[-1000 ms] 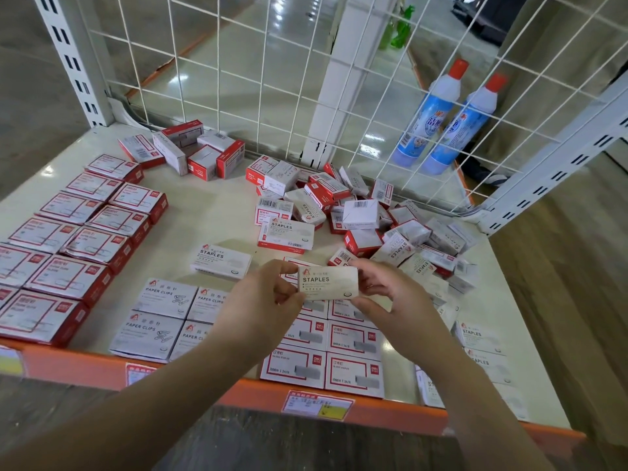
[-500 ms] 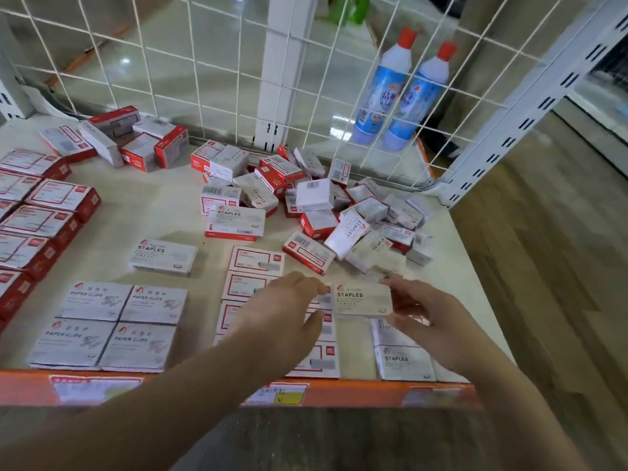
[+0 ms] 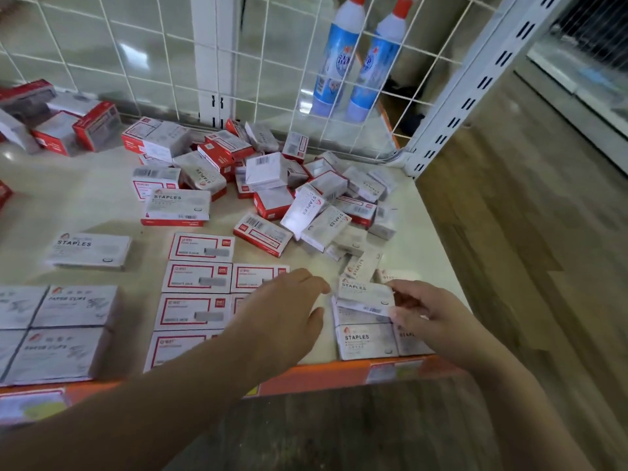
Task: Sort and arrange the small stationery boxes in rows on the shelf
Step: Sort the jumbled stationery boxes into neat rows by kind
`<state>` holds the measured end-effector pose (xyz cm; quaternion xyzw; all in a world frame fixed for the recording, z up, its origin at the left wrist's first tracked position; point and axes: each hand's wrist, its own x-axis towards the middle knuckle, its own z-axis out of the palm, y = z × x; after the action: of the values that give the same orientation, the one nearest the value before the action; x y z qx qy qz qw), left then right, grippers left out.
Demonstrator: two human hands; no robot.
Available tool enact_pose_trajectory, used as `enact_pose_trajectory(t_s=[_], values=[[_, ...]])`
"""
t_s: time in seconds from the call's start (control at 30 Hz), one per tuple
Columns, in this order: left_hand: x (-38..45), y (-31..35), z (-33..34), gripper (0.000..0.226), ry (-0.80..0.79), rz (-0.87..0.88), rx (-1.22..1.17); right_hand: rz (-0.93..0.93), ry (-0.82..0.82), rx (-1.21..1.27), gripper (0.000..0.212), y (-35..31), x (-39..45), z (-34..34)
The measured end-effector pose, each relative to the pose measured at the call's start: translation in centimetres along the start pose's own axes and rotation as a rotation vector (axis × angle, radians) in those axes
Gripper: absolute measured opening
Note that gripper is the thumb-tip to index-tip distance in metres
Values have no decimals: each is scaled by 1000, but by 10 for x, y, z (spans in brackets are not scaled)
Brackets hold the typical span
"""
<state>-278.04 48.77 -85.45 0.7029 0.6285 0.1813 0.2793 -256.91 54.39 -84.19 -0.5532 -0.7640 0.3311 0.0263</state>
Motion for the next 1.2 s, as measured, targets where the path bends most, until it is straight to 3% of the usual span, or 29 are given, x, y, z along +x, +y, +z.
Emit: enact_pose_trajectory(t_s=[0.13, 0.3, 0.57, 1.2], values=[[2, -1, 3, 36, -1, -11, -6, -6, -2, -17, 21, -8, 6, -3], [5, -1, 3, 37, -9, -24, -3, 3, 11, -138, 35, -11, 13, -3], [7, -3, 2, 39, -40, -27, -1, -63, 82, -243, 30, -8, 32, 0], [16, 4, 8, 50, -114, 30, 21, -131, 60, -191, 34, -7, 47, -11]])
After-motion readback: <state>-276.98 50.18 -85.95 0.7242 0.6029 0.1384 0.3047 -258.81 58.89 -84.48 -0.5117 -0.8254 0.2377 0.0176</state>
